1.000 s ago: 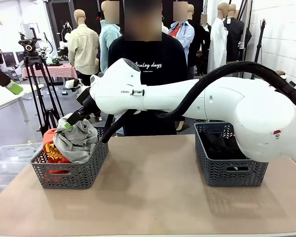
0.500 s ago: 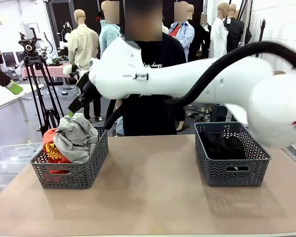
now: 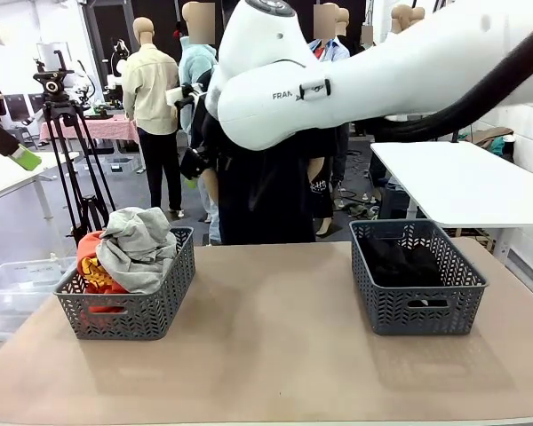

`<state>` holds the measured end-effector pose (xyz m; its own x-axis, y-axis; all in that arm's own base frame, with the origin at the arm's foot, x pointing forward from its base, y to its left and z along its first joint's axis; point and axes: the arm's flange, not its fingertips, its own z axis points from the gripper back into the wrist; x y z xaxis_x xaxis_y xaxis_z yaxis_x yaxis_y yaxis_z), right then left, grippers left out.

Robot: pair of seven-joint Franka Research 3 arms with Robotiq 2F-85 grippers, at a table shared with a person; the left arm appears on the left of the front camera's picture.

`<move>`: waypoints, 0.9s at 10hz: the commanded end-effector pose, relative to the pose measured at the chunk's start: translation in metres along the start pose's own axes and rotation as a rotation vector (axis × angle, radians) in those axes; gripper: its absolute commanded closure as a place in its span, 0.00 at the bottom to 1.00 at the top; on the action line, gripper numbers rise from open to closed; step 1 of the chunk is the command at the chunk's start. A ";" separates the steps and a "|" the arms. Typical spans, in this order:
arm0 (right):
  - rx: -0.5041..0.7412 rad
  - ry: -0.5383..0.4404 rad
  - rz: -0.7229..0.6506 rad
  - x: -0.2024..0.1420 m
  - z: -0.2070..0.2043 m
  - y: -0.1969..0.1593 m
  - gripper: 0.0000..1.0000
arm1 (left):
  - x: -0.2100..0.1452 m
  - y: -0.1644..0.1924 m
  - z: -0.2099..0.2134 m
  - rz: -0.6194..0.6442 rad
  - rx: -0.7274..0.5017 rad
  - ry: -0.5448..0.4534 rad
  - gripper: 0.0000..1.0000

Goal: Sort the tops and bottoms.
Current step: Sort the clothes according to human instructions.

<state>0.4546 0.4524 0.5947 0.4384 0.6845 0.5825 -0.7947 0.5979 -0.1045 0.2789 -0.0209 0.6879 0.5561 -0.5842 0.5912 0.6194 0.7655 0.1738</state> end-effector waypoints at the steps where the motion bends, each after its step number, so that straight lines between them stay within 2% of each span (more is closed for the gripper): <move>1: -0.044 -0.059 -0.136 -0.083 0.080 0.013 0.00 | 0.001 0.001 0.001 0.003 0.007 0.007 0.00; 4: -0.175 -0.217 -0.314 -0.163 0.139 0.027 0.00 | 0.001 0.001 0.001 0.003 0.007 0.007 0.00; 6: -0.192 -0.297 -0.338 -0.188 0.146 0.022 0.00 | 0.001 0.001 0.001 0.003 0.007 0.007 0.00; 9: -0.168 -0.321 -0.369 -0.202 0.131 0.006 0.00 | 0.001 0.001 0.001 0.003 0.007 0.007 0.00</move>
<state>0.2989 0.2626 0.5860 0.5131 0.2904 0.8077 -0.5276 0.8489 0.0300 0.2789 -0.0213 0.6881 0.5552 -0.5850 0.5912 0.6203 0.7648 0.1743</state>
